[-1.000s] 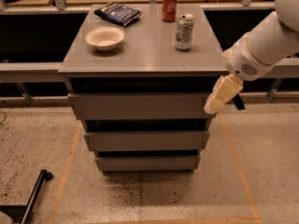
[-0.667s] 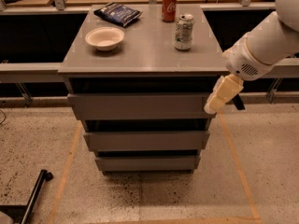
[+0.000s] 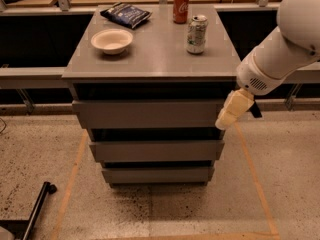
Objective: Open top drawer
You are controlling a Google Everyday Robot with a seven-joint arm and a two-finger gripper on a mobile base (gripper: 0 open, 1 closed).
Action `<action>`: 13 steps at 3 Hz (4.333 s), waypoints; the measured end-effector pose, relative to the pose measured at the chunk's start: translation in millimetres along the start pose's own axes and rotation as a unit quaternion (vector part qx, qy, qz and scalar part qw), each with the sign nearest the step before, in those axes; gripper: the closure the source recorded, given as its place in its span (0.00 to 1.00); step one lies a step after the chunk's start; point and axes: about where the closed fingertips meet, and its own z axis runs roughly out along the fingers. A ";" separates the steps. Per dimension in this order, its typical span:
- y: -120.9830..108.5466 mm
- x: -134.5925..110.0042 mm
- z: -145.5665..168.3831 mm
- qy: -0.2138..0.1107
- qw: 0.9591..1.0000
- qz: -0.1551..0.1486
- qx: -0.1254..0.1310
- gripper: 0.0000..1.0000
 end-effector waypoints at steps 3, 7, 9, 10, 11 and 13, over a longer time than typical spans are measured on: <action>-9.0 -8.6 90.2 -0.012 0.999 -0.006 -0.052 0.00; -16.9 -28.8 171.0 -0.074 0.991 0.007 -0.107 0.00; -42.0 -55.3 178.0 -0.098 0.992 -0.022 -0.070 0.00; -43.8 -56.6 180.1 -0.099 0.992 -0.024 -0.070 0.00; -43.3 -55.6 182.7 -0.099 0.992 -0.024 -0.070 0.00; -42.8 -54.8 184.7 -0.099 0.992 -0.024 -0.070 0.00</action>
Offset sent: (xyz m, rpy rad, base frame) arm 0.0490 0.0242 -0.0867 0.0507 0.0828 0.0555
